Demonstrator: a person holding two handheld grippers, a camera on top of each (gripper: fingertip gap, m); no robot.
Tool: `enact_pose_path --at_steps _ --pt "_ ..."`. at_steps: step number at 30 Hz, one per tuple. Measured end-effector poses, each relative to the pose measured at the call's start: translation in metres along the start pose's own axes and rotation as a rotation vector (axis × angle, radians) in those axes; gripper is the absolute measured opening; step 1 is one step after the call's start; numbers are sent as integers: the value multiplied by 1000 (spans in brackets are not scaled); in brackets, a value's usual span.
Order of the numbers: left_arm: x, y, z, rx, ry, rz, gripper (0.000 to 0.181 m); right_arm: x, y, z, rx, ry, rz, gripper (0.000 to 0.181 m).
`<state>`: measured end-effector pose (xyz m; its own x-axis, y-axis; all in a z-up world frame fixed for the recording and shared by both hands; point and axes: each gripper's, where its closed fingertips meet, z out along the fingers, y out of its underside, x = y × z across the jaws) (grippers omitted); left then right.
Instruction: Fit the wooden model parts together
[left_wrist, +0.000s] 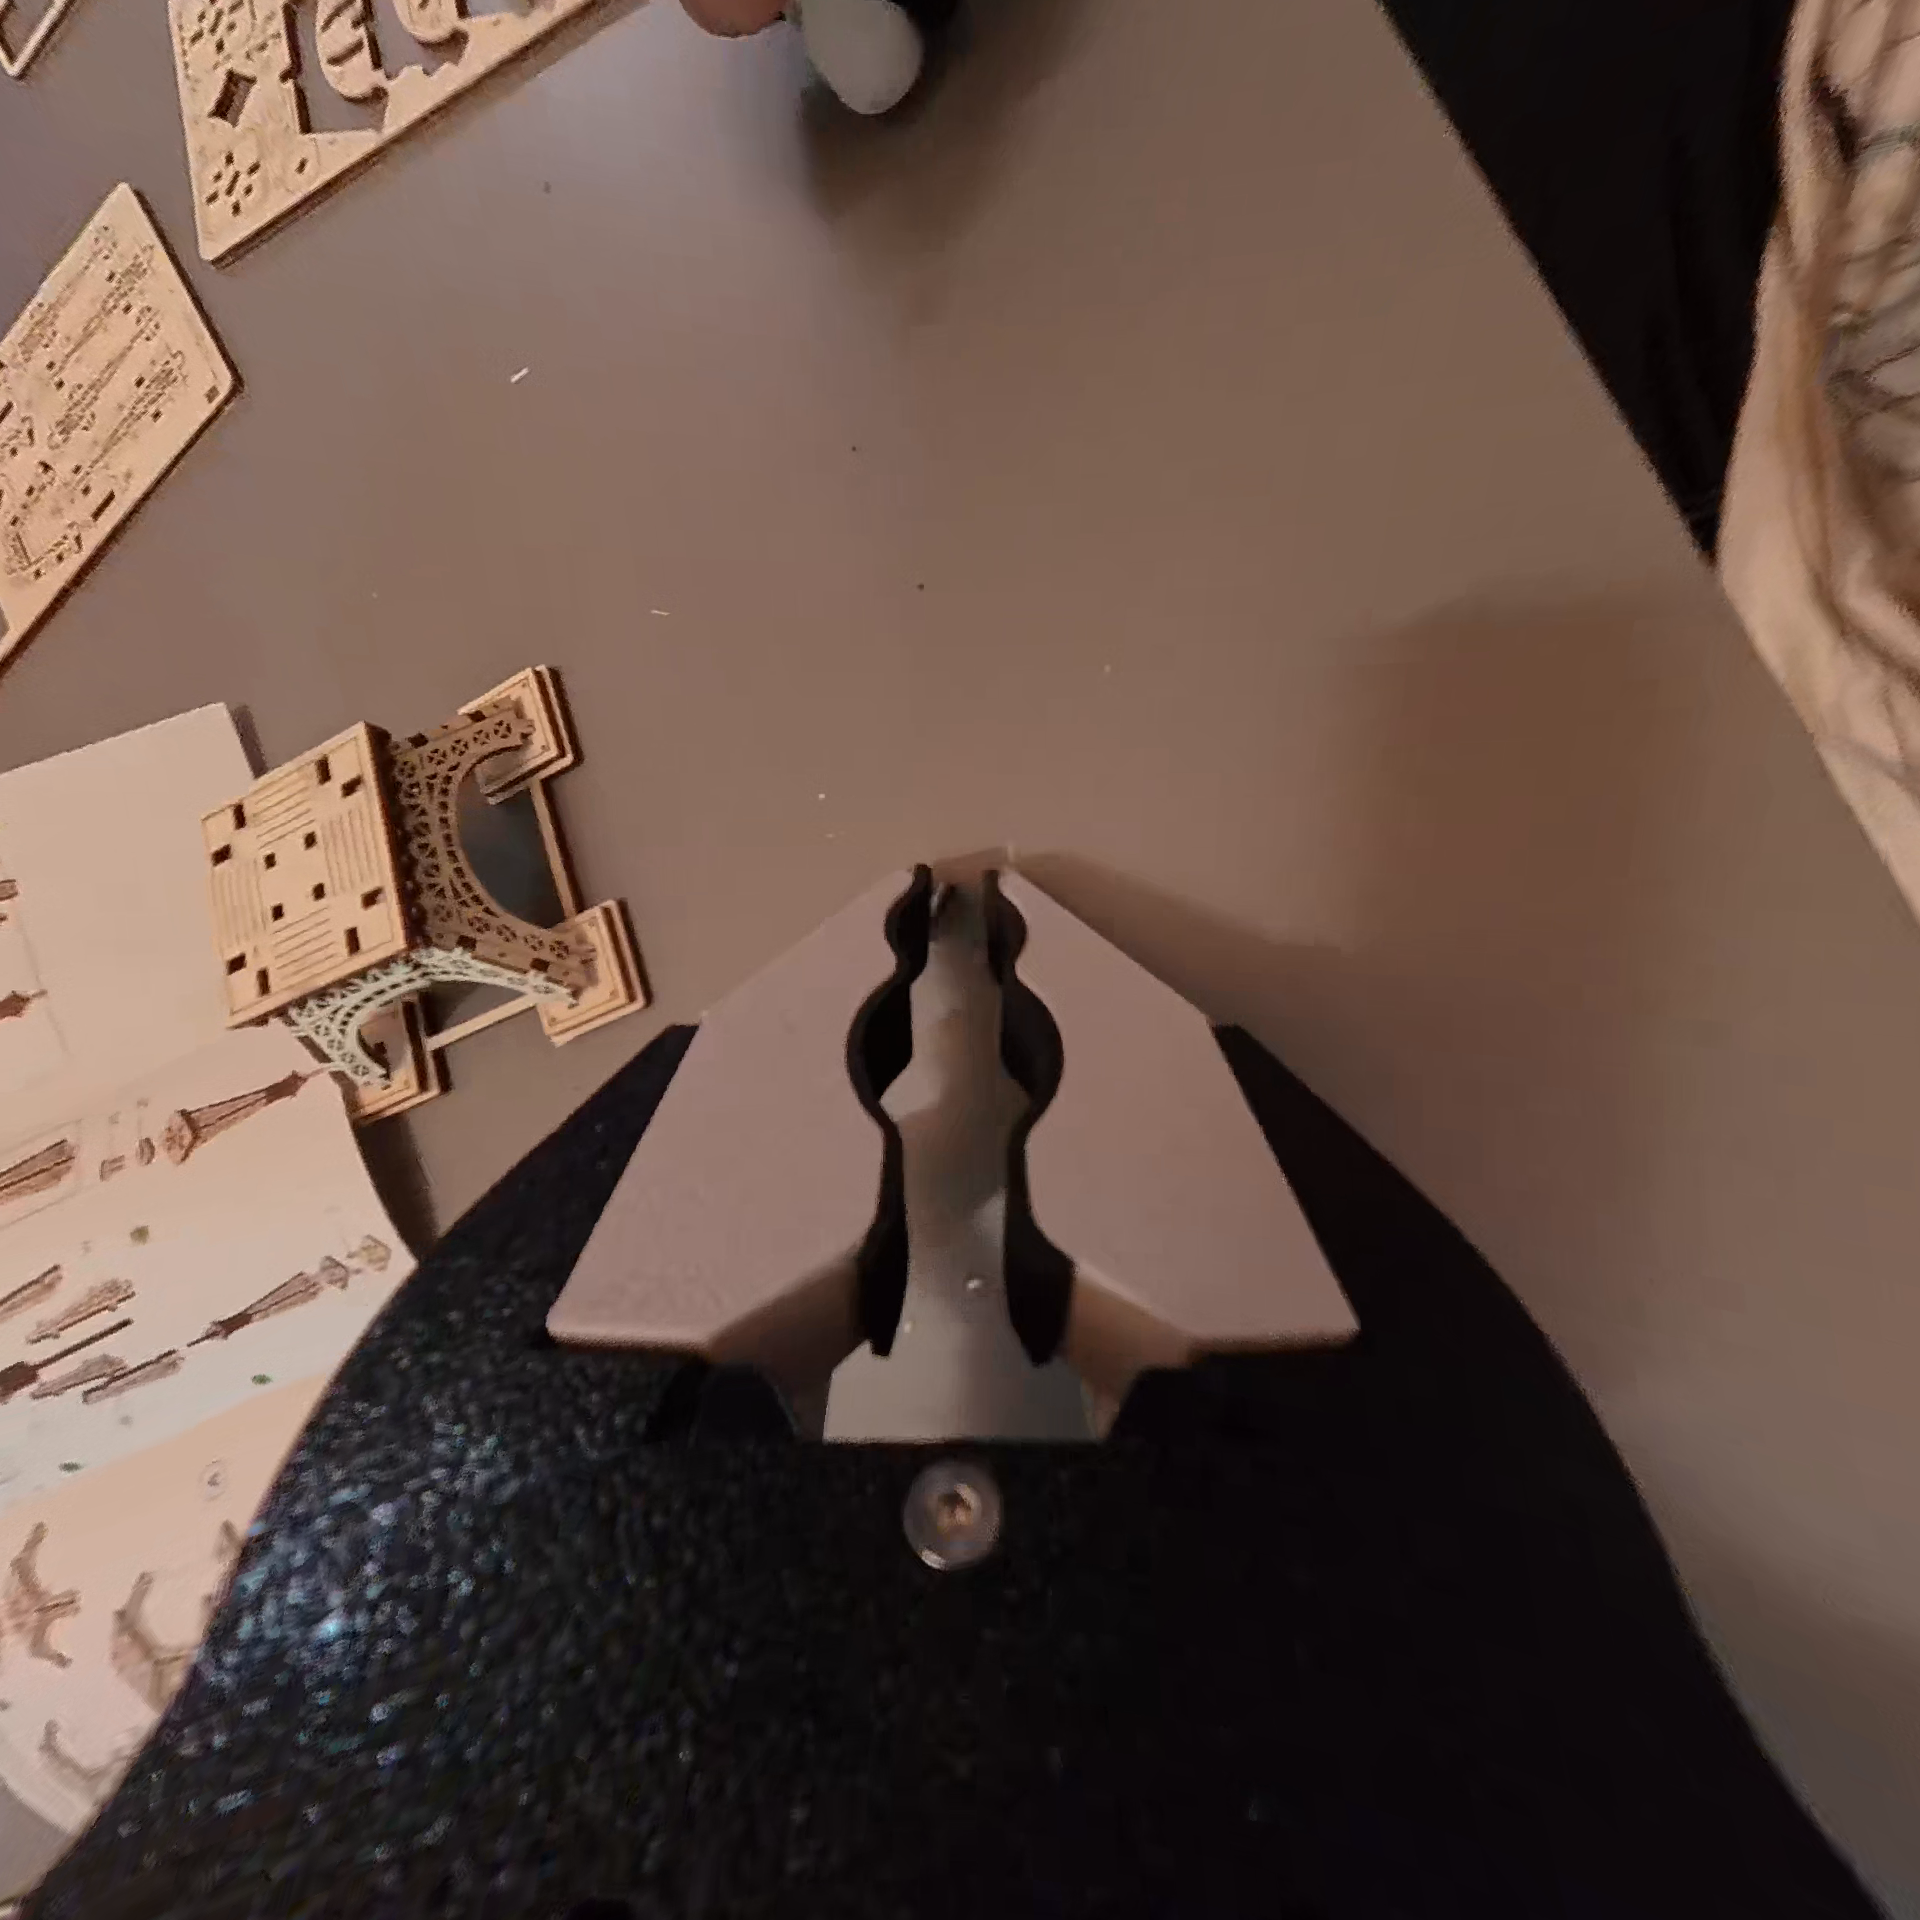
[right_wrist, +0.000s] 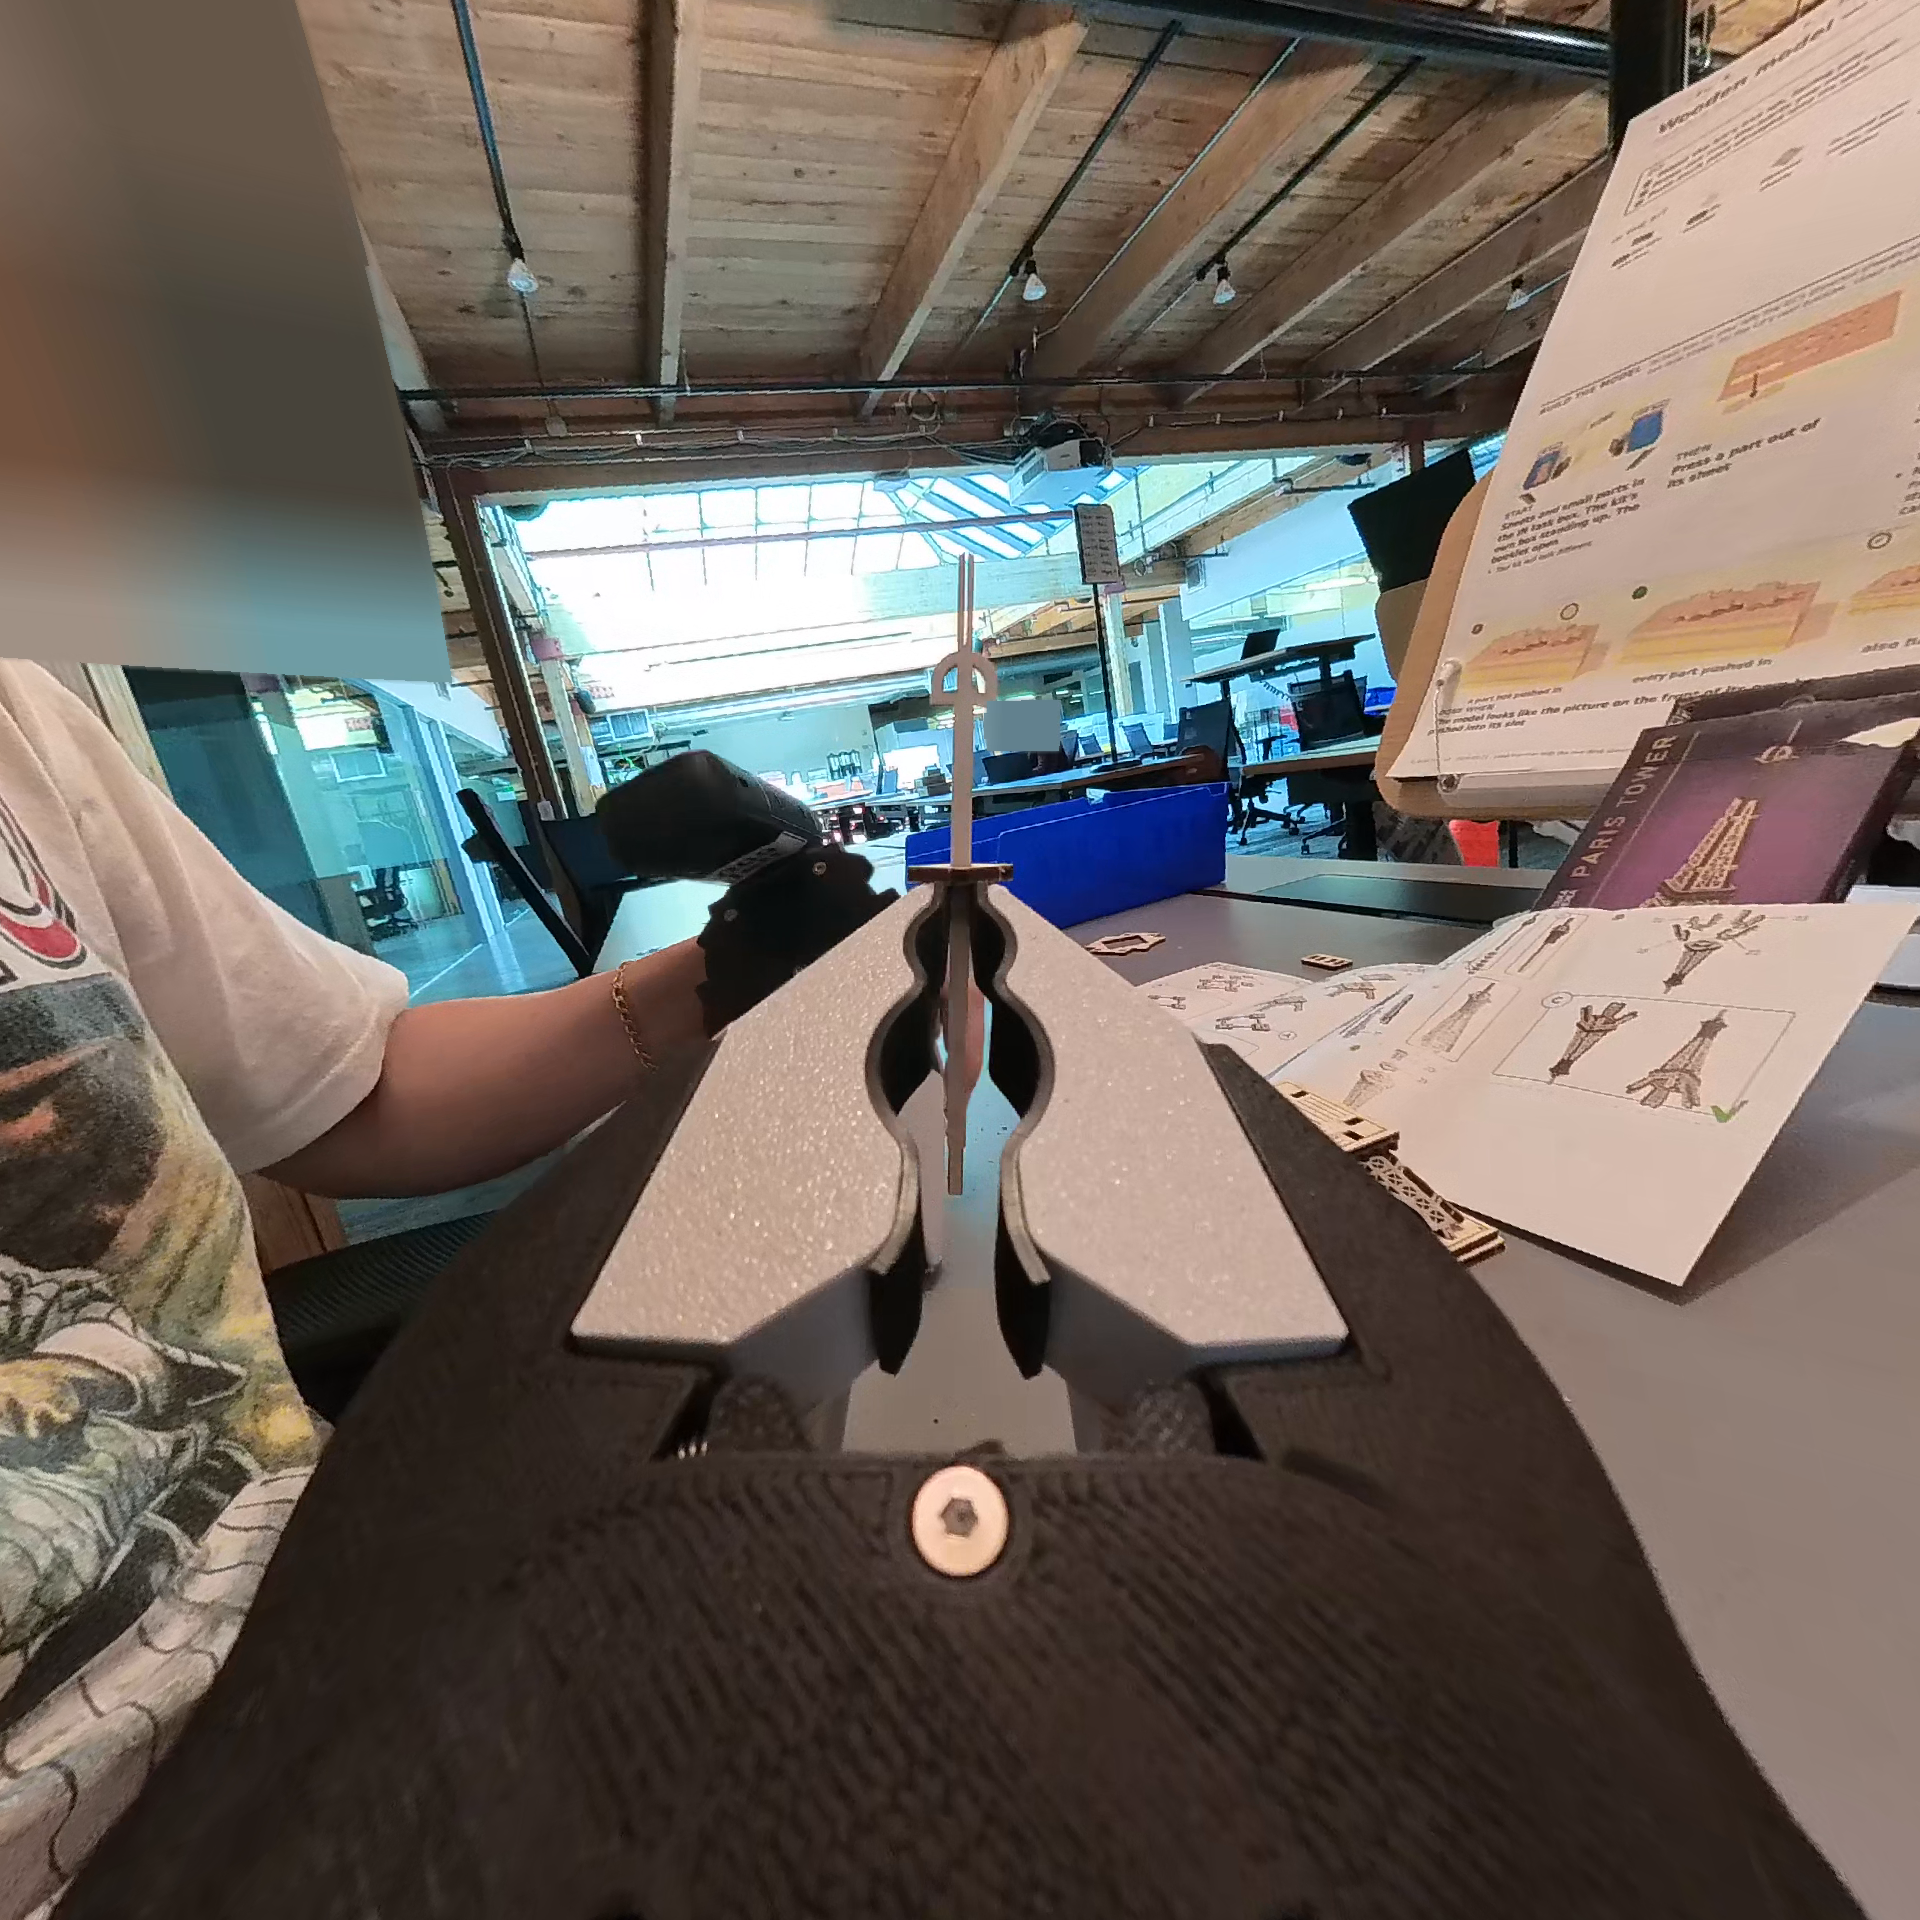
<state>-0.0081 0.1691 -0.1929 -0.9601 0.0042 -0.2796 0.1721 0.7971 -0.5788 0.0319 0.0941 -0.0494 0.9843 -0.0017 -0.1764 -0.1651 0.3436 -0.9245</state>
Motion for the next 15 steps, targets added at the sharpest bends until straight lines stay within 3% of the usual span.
enact_pose_path --at_steps 1,3,7,12,15 --pt "2 -2 -3 28 3 -19 14 0 0 0 0 -1 -1 1" --pt "2 -9 -13 98 0 -76 22 0 0 0 0 -2 -2 1" --pt "-12 -18 -25 173 -89 -282 14 0 0 0 -2 -2 0 1" --pt "-24 4 -21 72 -205 -620 14 -1 1 1 -7 0 -3 1" --pt "-8 1 -19 99 -81 -638 11 -1 1 1 -7 -4 3 1"
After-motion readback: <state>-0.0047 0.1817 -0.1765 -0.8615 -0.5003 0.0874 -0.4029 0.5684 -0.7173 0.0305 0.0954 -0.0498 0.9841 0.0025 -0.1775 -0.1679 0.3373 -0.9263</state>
